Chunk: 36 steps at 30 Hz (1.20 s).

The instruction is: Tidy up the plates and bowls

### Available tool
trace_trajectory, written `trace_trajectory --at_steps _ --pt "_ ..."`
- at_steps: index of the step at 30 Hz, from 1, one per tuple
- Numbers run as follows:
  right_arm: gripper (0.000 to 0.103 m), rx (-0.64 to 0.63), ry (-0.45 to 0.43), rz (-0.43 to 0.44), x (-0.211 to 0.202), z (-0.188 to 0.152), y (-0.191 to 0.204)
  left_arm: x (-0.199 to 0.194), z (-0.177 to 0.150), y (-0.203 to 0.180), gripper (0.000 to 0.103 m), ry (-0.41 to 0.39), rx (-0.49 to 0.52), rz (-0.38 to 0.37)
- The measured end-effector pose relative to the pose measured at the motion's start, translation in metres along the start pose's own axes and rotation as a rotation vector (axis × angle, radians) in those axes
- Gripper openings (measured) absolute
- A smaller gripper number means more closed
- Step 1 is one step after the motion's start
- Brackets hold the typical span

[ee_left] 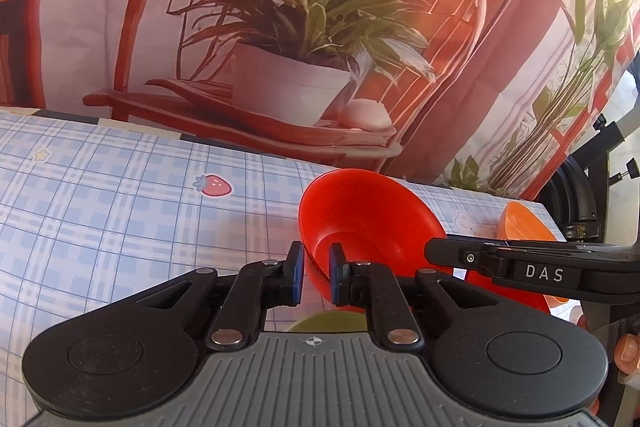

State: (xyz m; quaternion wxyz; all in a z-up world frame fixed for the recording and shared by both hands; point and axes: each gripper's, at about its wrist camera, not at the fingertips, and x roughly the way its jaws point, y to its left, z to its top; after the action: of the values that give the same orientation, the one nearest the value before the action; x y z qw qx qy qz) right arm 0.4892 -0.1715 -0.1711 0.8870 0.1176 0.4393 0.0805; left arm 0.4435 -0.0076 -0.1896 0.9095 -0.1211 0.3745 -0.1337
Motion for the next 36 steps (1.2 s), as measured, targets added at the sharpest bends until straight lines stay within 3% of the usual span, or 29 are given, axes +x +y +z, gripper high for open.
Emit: trace_trajectory --at_steps 8,19,36 --pt "0.008 0.033 -0.033 0.005 -0.006 -0.003 -0.002 -0.005 0.000 -0.003 0.011 -0.012 0.013 0.016" --pt "0.008 0.067 -0.132 0.047 -0.045 -0.002 0.003 -0.039 0.010 -0.019 0.011 -0.071 0.060 0.024" --pt "0.007 0.148 -0.263 0.085 -0.104 -0.027 -0.024 -0.068 0.004 -0.074 0.012 -0.067 0.163 0.038"
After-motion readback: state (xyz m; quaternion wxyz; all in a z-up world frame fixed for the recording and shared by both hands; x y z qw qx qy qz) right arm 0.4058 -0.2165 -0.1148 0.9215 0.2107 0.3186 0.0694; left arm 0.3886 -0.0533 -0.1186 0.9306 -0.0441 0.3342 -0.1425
